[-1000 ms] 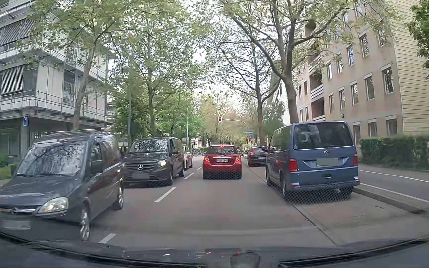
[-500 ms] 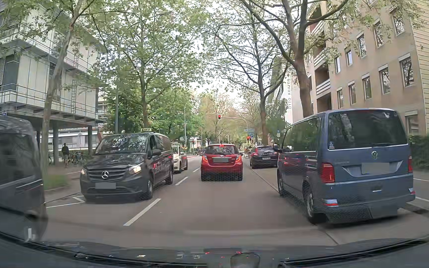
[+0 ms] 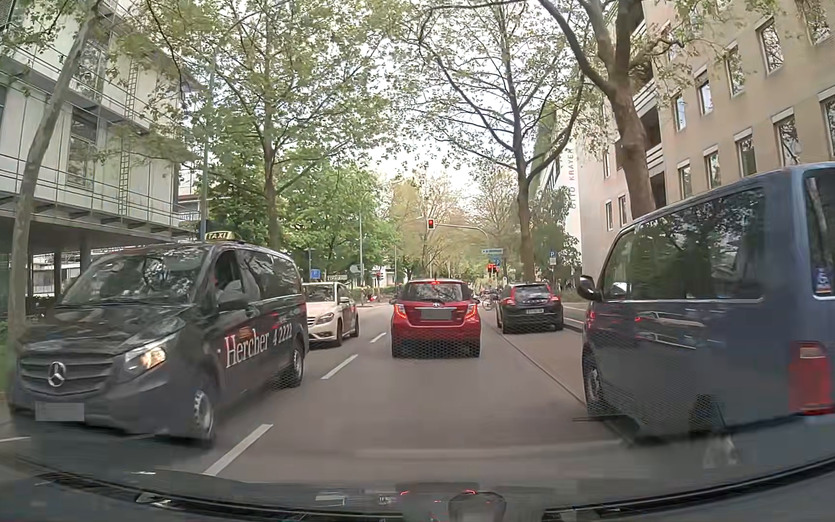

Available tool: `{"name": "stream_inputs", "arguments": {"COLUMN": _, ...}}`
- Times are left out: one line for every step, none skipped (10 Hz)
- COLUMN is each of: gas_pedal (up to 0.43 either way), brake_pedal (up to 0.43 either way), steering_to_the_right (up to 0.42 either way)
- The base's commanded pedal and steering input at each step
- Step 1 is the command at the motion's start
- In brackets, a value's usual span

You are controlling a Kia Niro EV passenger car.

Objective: Follow the waypoints while adhering to traffic rules and regulations

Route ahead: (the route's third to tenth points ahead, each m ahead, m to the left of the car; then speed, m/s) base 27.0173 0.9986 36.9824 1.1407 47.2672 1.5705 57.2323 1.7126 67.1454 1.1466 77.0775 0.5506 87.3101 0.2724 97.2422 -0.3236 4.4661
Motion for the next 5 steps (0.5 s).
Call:
{"name": "stream_inputs", "arguments": {"gas_pedal": 0.000, "brake_pedal": 0.165, "steering_to_the_right": -0.015}}
{"name": "stream_inputs", "arguments": {"gas_pedal": 0.000, "brake_pedal": 0.165, "steering_to_the_right": -0.012}}
{"name": "stream_inputs", "arguments": {"gas_pedal": 0.000, "brake_pedal": 0.165, "steering_to_the_right": -0.009}}
{"name": "stream_inputs", "arguments": {"gas_pedal": 0.000, "brake_pedal": 0.171, "steering_to_the_right": -0.007}}
{"name": "stream_inputs", "arguments": {"gas_pedal": 0.000, "brake_pedal": 0.171, "steering_to_the_right": -0.007}}
